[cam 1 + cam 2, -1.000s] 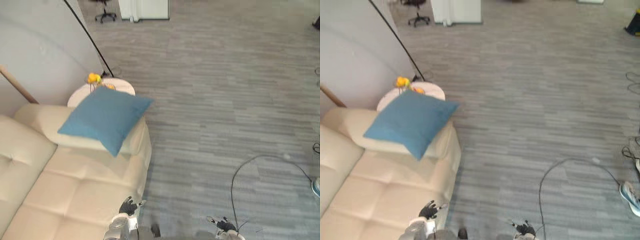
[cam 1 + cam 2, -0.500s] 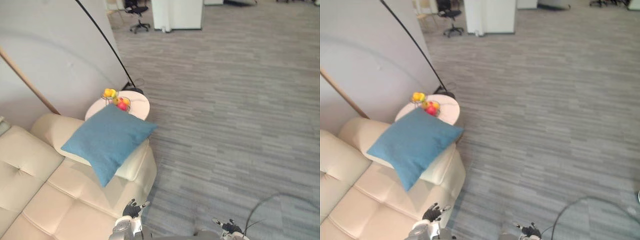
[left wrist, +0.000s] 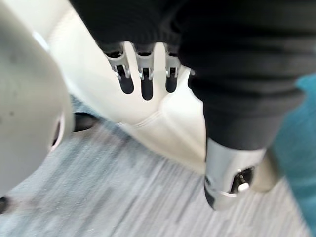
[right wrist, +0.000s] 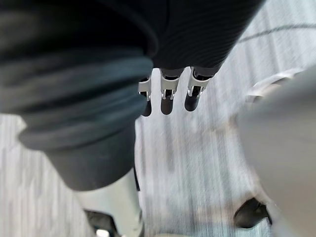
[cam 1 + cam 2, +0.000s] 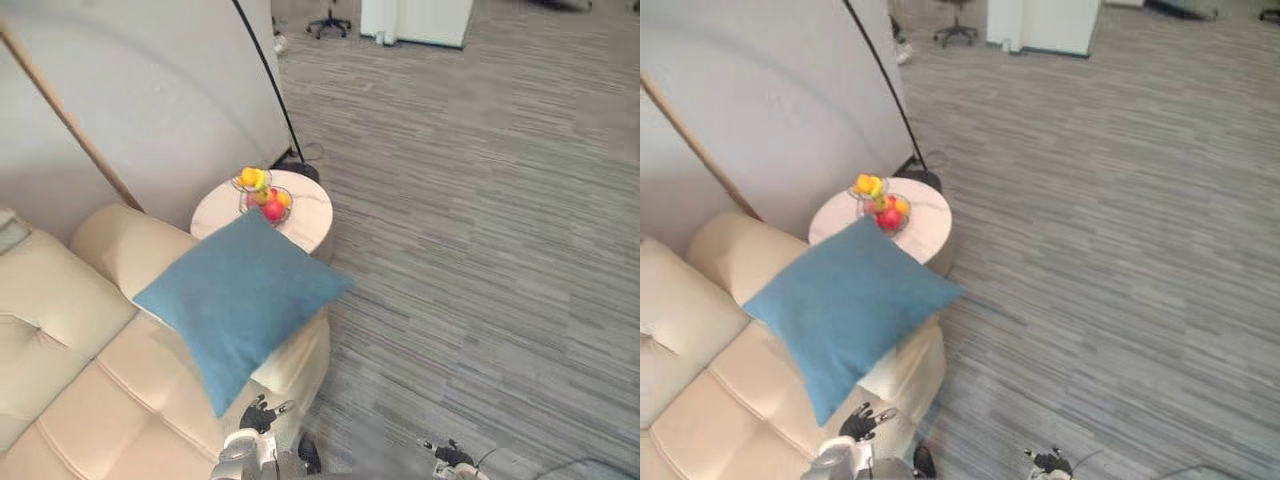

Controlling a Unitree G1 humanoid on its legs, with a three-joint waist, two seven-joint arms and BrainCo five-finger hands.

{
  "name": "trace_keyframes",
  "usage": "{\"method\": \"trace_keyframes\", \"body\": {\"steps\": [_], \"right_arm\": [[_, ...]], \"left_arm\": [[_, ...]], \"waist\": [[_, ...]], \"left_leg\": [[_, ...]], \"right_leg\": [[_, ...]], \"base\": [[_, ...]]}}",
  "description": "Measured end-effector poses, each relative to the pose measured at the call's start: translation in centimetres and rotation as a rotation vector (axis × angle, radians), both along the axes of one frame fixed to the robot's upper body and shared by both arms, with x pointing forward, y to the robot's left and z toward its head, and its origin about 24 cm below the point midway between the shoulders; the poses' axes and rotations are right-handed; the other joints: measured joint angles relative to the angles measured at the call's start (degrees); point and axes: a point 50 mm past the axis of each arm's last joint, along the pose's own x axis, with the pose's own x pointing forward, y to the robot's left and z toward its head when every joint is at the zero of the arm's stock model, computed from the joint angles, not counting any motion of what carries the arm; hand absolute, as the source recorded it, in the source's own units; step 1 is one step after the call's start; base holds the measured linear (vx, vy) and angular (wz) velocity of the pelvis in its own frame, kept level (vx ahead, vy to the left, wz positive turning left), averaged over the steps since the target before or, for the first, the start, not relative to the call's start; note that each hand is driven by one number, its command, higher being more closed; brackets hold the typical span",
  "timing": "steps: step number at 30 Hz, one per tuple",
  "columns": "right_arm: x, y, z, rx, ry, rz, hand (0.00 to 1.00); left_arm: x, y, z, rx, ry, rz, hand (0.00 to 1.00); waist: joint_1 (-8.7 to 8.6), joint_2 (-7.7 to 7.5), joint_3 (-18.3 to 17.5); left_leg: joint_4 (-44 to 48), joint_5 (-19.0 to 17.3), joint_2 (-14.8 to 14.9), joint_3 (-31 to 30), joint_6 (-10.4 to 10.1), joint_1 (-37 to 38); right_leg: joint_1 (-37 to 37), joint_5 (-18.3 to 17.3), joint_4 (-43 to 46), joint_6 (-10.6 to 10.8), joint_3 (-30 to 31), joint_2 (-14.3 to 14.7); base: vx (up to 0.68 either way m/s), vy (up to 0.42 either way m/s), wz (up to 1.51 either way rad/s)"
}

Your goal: Pick up cushions and gather them together orderly.

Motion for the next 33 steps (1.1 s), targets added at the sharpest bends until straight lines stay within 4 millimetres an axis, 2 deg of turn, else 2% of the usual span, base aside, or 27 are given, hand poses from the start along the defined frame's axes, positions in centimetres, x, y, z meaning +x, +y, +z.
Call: {"method": "trace_keyframes", "body": {"steps": [2,3,4,5,6,7,8,9,10,12,13,14,15,17,19,20,21,23,27,31,33], "right_arm": [[0.1,-0.2,0.1,-0.009,-0.012,0.006,0.00],[0.3,-0.2,0.2,-0.012,-0.022,0.011,0.00],[0.4,-0.1,0.2,-0.012,-0.024,0.014,0.00],[0.4,0.0,0.2,-0.012,-0.025,0.018,0.00],[0.5,0.1,0.2,-0.010,-0.026,0.028,0.00],[0.5,0.2,0.2,-0.007,-0.025,0.031,0.00],[0.3,0.6,0.1,0.002,-0.020,0.031,0.00],[0.0,1.3,-0.1,0.021,-0.013,0.023,0.00],[0.0,0.5,0.0,0.005,-0.017,0.008,0.00],[0.6,-0.4,0.3,-0.018,-0.026,0.023,0.00],[0.7,-0.4,0.3,-0.021,-0.029,0.027,0.00],[0.8,-0.4,0.4,-0.023,-0.031,0.029,0.00],[0.7,-0.4,0.4,-0.022,-0.029,0.027,0.00],[0.5,-0.3,0.3,-0.017,-0.024,0.022,0.00],[0.2,-0.4,0.2,-0.015,-0.018,0.009,0.00],[0.2,-0.4,0.2,-0.015,-0.020,0.006,0.00],[0.1,-0.4,0.2,-0.015,-0.019,0.000,0.00],[-0.1,-0.3,0.1,-0.001,-0.017,-0.024,0.00],[-1.0,0.3,-0.2,0.022,0.003,-0.043,0.00],[-1.7,-0.8,-0.1,0.002,0.017,-0.093,0.00],[-1.4,-2.1,0.2,-0.027,0.007,-0.110,0.00]], "left_arm": [[-0.3,0.3,-0.1,0.007,0.011,0.003,0.00],[-0.3,0.2,-0.1,0.004,0.011,0.004,0.00],[-0.1,0.1,0.0,0.001,0.005,0.011,0.00],[-0.1,0.1,0.0,-0.001,0.005,0.017,0.00],[0.0,0.1,0.0,-0.007,0.003,0.034,0.00],[0.1,0.1,0.0,-0.009,0.001,0.038,0.00],[0.3,0.1,0.1,-0.009,-0.004,0.040,0.00],[0.4,0.3,0.1,0.000,-0.008,0.035,0.00],[0.3,-0.5,0.0,-0.024,0.001,0.042,0.00],[-0.1,-1.6,-0.1,-0.057,0.007,0.052,0.00],[-0.1,-1.6,-0.2,-0.057,0.009,0.055,0.00],[-0.3,-1.5,-0.2,-0.056,0.012,0.070,0.00],[-0.2,-1.5,-0.2,-0.055,0.008,0.070,0.00],[0.2,-1.5,0.0,-0.054,-0.006,0.059,0.00],[0.5,-2.1,0.2,-0.054,-0.015,0.010,0.00],[0.6,-2.2,0.2,-0.053,-0.018,0.005,0.00],[0.7,-2.2,0.2,-0.051,-0.020,-0.007,0.00],[0.8,-2.1,0.3,-0.044,-0.028,-0.010,0.00],[-0.5,-0.7,-0.1,-0.007,0.008,-0.012,0.00],[-0.7,0.9,-0.2,0.034,0.026,-0.009,0.00],[-1.3,2.3,-0.3,0.067,0.047,0.000,0.00]], "waist": [[-0.37,0.01,-0.1],[-0.59,0.21,-0.1],[-0.65,0.42,-0.1],[-0.67,0.48,-0.1],[-0.76,0.51,-0.1],[-0.79,0.43,0.0],[-0.72,-0.14,-0.2],[-0.65,-2.13,-0.4],[-0.69,-0.33,-0.4],[-0.11,2.40,-1.3],[-0.18,2.67,-1.3],[-0.43,2.76,-1.3],[-0.42,2.67,-1.3],[-0.61,2.02,-0.9],[-0.92,1.53,-0.7],[-0.97,1.47,-0.7],[-0.90,1.29,-0.6],[-0.64,1.08,-0.9],[-0.79,-0.47,-2.3],[-0.88,-0.97,-2.8],[-0.88,-1.08,-3.1]], "left_leg": [[-0.5,-0.8,0.1,-2.0,0.1,1.7],[-0.6,-1.3,0.6,-4.4,0.2,1.9],[-0.6,-1.6,1.4,-7.3,-0.2,1.7],[-0.4,-1.8,1.8,-8.5,-0.4,1.6],[0.6,-2.5,2.9,-12.0,-1.4,1.3],[1.4,-2.7,3.3,-13.8,-1.9,1.0],[3.6,-3.6,3.5,-17.1,-3.6,0.0],[5.8,-4.8,2.3,-19.9,-4.7,-1.1],[7.8,-5.5,3.5,-22.4,-5.6,-1.7],[7.4,-4.5,5.4,-22.5,-6.9,-2.1],[6.9,-4.2,5.6,-22.5,-7.2,-2.2],[6.5,-2.6,6.3,-22.2,-7.6,-3.1],[6.6,-2.2,6.5,-21.9,-7.2,-3.5],[7.7,-1.4,7.8,-15.4,-5.9,-4.5],[8.0,-0.8,9.7,-2.7,-4.5,-4.5],[7.8,-0.8,9.8,-0.8,-4.5,-4.5],[6.6,-0.7,9.4,2.0,-4.6,-4.5],[4.4,0.3,7.5,1.1,-4.5,-4.0],[-4.0,4.1,4.0,0.3,-3.8,-0.9],[-9.8,7.3,2.3,-1.2,-3.2,1.6],[-11.1,8.0,2.0,-1.9,-3.1,2.2]], "right_leg": [[-2.4,-1.9,-2.3,-0.7,-0.3,0.5],[-4.9,-2.4,-7.4,-1.6,0.7,1.8],[-6.4,-2.3,-12.8,-1.9,4.7,5.0],[-6.7,-2.1,-14.6,-2.1,6.9,6.5],[-7.2,-1.1,-19.3,-2.6,14.5,10.8],[-7.1,-0.1,-21.7,-2.4,18.4,12.7],[-6.4,2.9,-26.5,-2.5,23.8,14.6],[-5.3,7.7,-29.9,-3.0,25.0,13.5],[-4.3,6.4,-28.3,-3.9,20.4,13.7],[-3.0,4.1,-27.8,-5.6,15.3,13.9],[-2.8,3.8,-27.5,-5.9,14.1,13.8],[-1.7,3.1,-27.8,-6.6,9.8,13.0],[-1.4,3.1,-27.9,-6.6,8.3,12.7],[0.7,2.8,-28.9,-7.2,3.1,11.4],[2.7,2.4,-29.6,-7.6,-3.0,9.5],[2.9,2.1,-29.7,-7.3,-4.0,9.1],[3.0,1.4,-29.5,-6.6,-5.1,8.2],[3.2,1.0,-29.2,-5.9,-5.1,6.9],[4.3,2.5,-32.3,-4.4,-5.1,5.6],[5.3,3.4,-34.5,-3.7,-6.4,5.5],[6.3,3.6,-34.9,-3.6,-6.8,5.5]], "base": [[0.22,-0.019,0.66],[0.28,-0.114,0.96],[0.29,-0.155,1.02],[0.28,-0.219,1.19],[0.24,-0.221,1.07],[0.31,-0.314,1.52],[0.23,-0.282,1.53],[0.27,-0.375,1.79],[0.27,-0.347,1.44],[0.26,-0.318,1.19],[0.17,-0.290,1.43],[0.10,-0.191,1.09],[0.10,-0.241,1.50],[0.02,-0.157,1.27],[-0.04,-0.066,1.37],[-0.07,0.029,1.10],[-0.08,0.075,0.70],[-0.07,0.104,0.43],[-0.03,0.110,0.08],[0.06,0.037,0.17],[0.10,0.012,0.17]]}}
